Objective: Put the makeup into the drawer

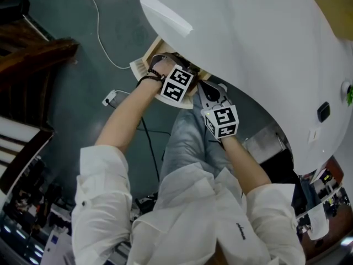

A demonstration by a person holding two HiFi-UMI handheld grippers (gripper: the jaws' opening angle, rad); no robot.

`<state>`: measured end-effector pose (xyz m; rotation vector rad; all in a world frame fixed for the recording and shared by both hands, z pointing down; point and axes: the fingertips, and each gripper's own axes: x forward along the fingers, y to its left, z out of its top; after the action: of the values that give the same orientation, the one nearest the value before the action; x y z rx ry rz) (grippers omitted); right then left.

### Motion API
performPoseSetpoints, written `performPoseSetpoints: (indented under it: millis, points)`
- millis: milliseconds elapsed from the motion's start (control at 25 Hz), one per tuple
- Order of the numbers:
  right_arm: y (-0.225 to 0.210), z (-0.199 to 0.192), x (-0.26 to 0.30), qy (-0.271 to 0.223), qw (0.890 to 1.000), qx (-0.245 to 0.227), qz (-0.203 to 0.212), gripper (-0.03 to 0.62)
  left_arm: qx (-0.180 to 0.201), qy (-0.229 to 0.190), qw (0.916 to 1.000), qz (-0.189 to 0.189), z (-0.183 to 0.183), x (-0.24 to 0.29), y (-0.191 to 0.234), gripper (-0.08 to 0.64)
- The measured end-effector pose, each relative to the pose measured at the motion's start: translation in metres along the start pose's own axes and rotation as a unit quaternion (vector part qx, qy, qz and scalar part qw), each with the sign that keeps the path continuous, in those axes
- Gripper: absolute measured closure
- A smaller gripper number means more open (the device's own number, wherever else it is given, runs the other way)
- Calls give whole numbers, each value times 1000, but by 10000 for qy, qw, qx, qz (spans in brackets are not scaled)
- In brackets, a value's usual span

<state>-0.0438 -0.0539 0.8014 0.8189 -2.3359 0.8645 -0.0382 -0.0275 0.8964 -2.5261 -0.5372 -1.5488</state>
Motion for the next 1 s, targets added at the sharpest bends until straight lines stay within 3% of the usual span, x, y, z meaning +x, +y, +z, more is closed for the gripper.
performPoseSetpoints:
  millis: [640,800,1000]
  points:
    - [10,1,-7,-55,9999,25,114,575,108,7,9999,133,-2,-2,3,310]
    - [21,11,-24,-153,9997,-18,206,575,232,-141,9969,737,12,-38,16,467]
    - [42,45,-68,-501,9982,-64,313,575,-65,-607,9899,1282,48,-105,15,525]
